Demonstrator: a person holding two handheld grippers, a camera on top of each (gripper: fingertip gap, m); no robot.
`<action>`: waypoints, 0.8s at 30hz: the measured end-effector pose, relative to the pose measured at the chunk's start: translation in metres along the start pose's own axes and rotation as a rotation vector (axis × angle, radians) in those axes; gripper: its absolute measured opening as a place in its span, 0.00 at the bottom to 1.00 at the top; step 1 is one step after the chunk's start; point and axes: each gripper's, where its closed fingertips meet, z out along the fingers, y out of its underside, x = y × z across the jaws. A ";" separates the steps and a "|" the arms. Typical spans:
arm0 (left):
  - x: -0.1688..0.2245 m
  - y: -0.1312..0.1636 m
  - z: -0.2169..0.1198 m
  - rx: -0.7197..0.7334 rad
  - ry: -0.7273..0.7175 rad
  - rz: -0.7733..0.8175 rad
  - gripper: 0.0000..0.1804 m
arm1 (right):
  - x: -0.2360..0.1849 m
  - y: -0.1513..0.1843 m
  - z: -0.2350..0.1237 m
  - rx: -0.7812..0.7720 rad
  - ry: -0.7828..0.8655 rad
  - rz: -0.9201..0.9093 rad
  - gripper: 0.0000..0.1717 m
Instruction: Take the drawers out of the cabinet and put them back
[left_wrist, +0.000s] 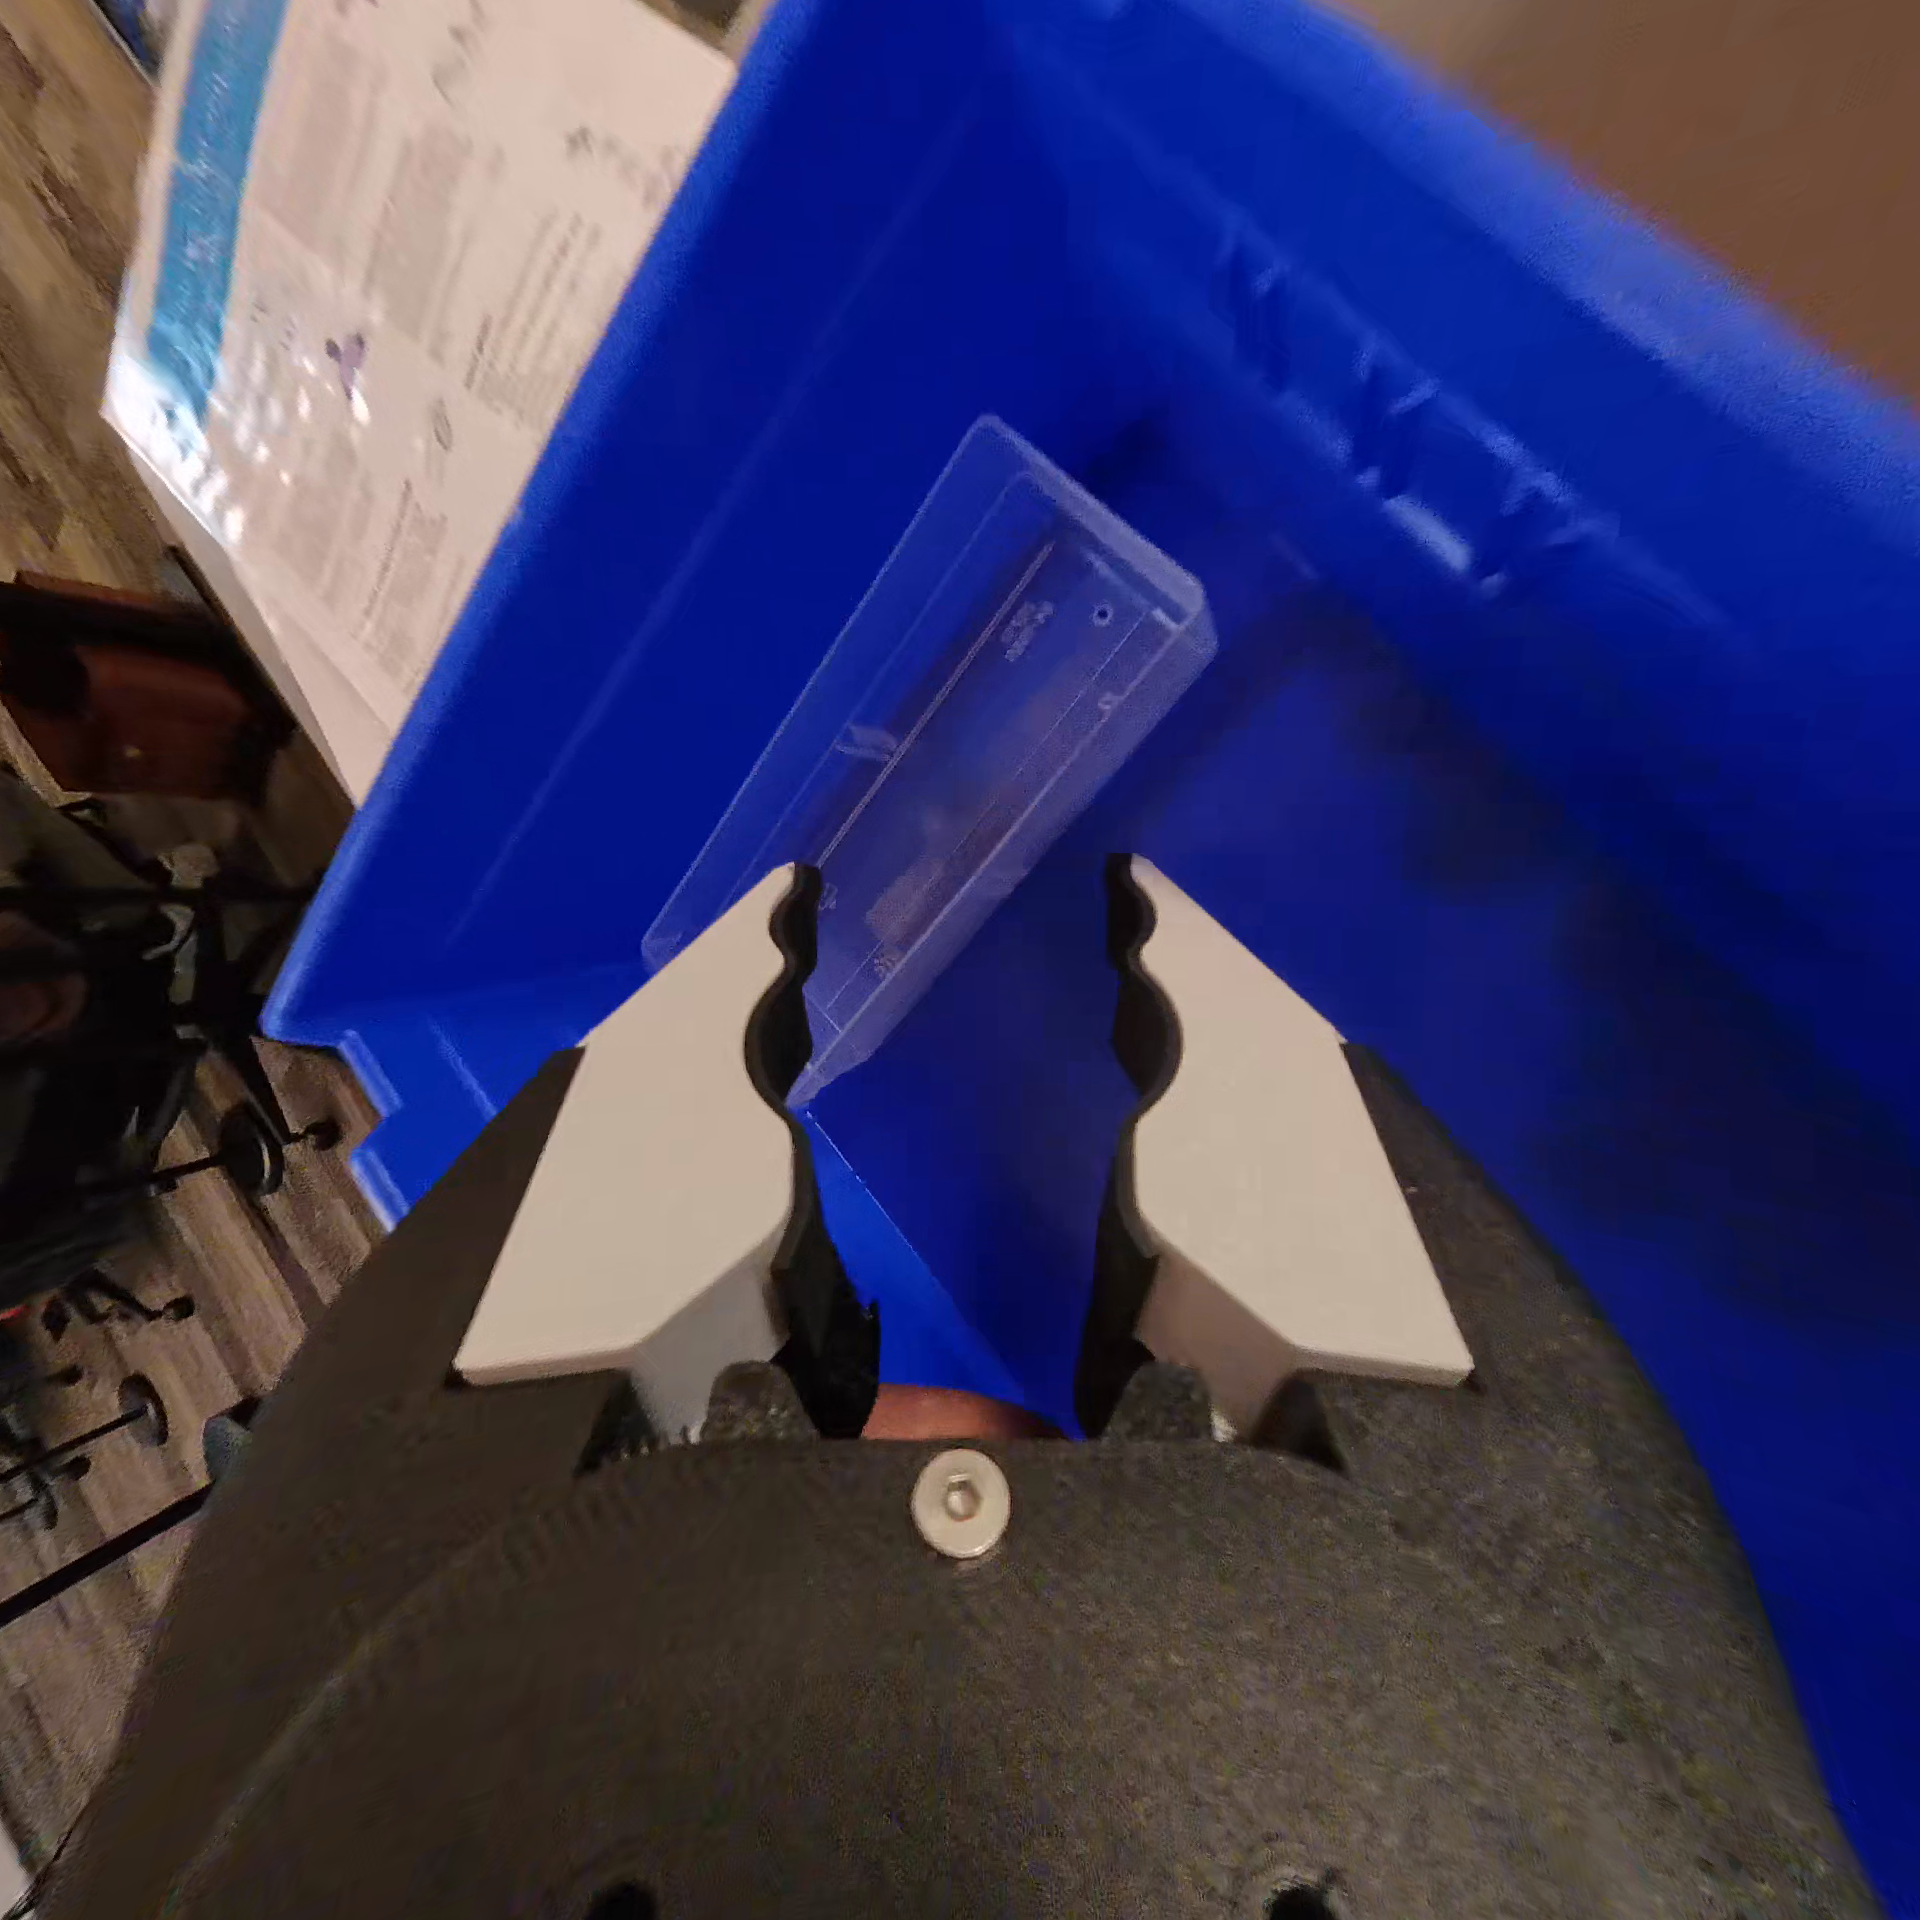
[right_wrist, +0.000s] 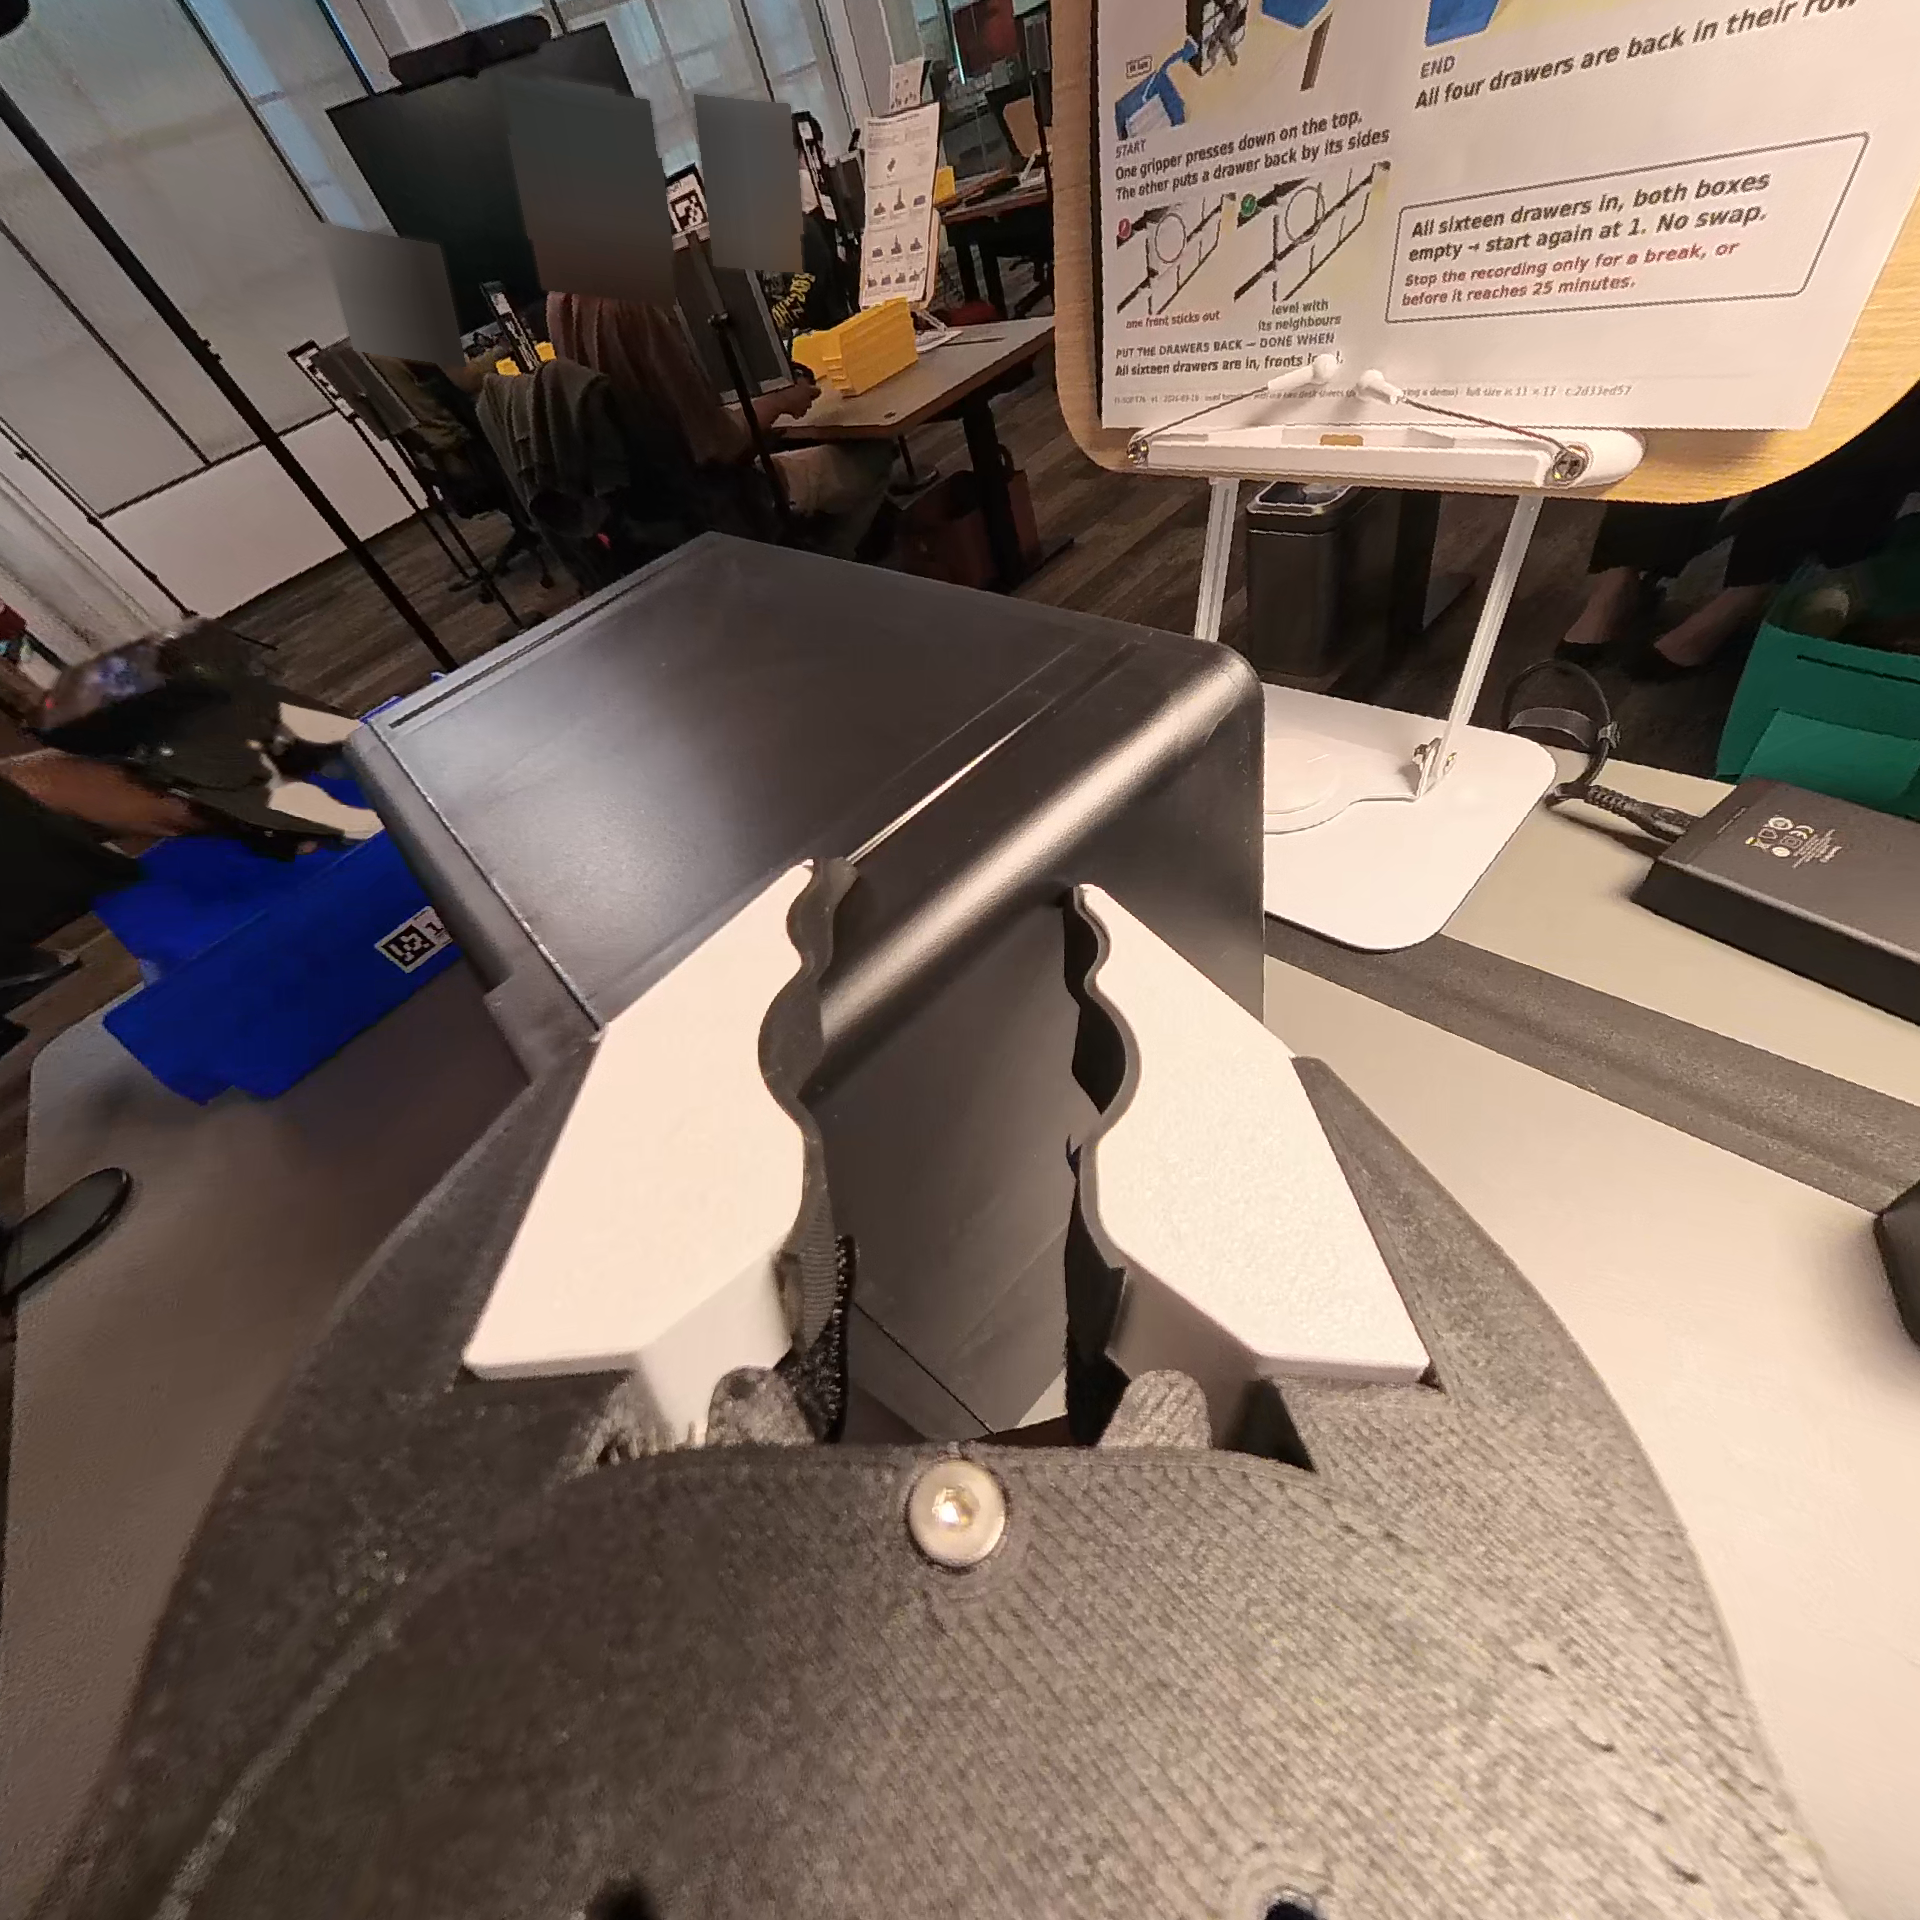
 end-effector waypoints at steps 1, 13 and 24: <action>-0.002 0.004 0.008 -0.020 0.003 0.007 0.32 | 0.000 0.000 0.000 -0.001 0.000 -0.002 0.27; 0.009 0.030 0.026 -0.117 0.065 0.035 0.05 | 0.000 0.000 0.000 -0.003 0.003 -0.011 0.27; 0.022 -0.042 -0.105 0.112 -0.094 -0.155 0.03 | 0.000 0.000 0.000 0.001 0.004 -0.003 0.27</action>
